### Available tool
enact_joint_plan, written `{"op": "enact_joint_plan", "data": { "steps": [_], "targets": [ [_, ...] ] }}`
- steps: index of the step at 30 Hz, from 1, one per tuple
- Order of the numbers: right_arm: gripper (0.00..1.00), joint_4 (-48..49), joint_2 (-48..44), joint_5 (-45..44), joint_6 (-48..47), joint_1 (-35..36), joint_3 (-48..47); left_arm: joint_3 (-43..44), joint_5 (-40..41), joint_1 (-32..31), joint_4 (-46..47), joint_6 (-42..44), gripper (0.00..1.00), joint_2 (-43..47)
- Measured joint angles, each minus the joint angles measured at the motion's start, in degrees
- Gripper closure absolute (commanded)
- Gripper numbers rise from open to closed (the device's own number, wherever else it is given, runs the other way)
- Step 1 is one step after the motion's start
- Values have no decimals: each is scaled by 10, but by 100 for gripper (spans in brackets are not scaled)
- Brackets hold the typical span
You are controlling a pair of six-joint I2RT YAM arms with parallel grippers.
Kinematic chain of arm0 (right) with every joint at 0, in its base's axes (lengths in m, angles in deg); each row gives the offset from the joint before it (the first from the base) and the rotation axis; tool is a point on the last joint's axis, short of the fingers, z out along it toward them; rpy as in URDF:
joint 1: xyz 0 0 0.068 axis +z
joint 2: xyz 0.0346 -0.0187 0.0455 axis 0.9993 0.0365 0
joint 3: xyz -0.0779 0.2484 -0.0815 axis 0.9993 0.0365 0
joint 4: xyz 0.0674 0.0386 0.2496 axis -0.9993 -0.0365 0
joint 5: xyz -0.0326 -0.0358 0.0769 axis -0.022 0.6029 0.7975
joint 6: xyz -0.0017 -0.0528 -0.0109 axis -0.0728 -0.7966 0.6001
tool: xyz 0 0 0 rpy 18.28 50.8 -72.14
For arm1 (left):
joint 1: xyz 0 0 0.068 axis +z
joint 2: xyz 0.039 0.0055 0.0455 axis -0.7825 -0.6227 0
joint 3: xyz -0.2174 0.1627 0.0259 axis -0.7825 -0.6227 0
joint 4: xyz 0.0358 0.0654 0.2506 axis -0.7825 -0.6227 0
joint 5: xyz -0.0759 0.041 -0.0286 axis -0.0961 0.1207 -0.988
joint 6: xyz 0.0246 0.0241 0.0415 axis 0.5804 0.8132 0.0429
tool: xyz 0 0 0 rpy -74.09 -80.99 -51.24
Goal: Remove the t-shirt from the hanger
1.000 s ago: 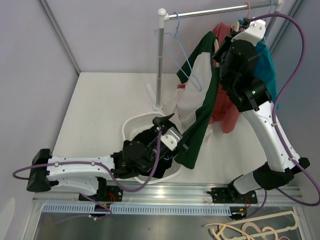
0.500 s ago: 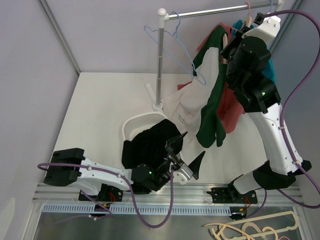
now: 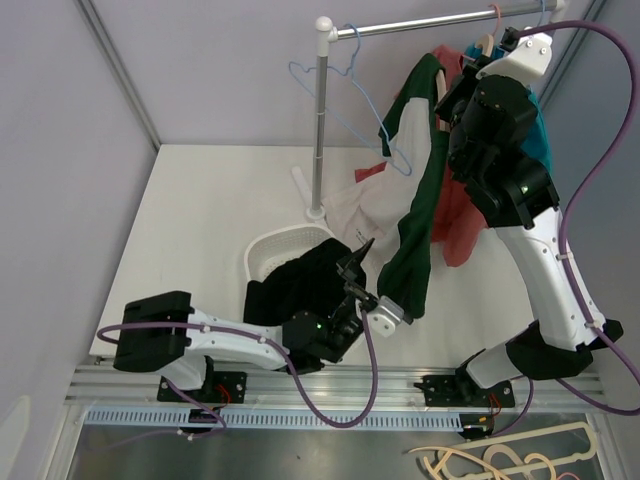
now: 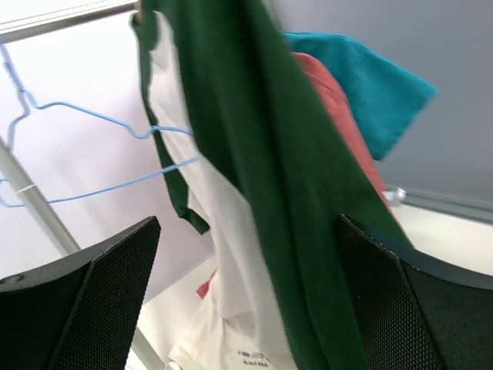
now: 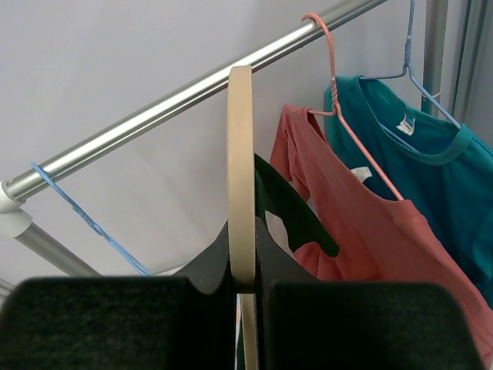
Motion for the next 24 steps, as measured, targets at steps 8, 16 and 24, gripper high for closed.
{"op": "enact_joint_plan", "data": {
  "steps": [8,16,24],
  "targets": [
    [100,0,-15,5,6,14,7,28,-9,28,-12,-42,4,4],
    [100,1,-20,7,10,23,9,49,-52,51,-97,-112,36,12],
    [100,1,-23,10,10,27,19,115,-81,66,-160,-152,95,-1]
  ]
}}
